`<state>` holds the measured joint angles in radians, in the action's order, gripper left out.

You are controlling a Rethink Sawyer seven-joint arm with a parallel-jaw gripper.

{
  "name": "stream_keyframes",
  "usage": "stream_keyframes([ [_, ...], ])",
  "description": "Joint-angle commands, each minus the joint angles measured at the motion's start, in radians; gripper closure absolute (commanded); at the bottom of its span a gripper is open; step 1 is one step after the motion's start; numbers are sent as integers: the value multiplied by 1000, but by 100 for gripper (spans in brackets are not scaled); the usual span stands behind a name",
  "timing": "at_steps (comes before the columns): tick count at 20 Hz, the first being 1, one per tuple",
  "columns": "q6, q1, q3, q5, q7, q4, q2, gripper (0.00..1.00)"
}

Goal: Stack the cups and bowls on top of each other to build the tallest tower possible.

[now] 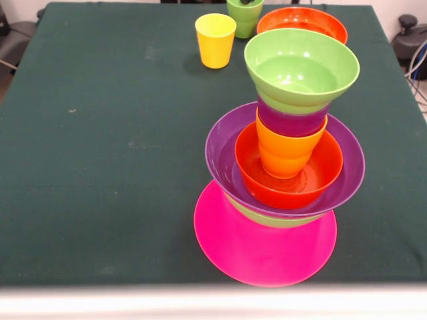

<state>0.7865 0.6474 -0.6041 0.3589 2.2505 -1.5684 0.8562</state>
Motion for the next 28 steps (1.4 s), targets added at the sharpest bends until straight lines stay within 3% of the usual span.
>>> stream_keyframes([
  [1, -126, 3, 99, 121, -14, -198, -52, 0],
  [14, -345, 12, 184, 213, 12, -279, -160, 0],
  [28, -357, 36, 205, 194, -33, -342, -153, 0],
])
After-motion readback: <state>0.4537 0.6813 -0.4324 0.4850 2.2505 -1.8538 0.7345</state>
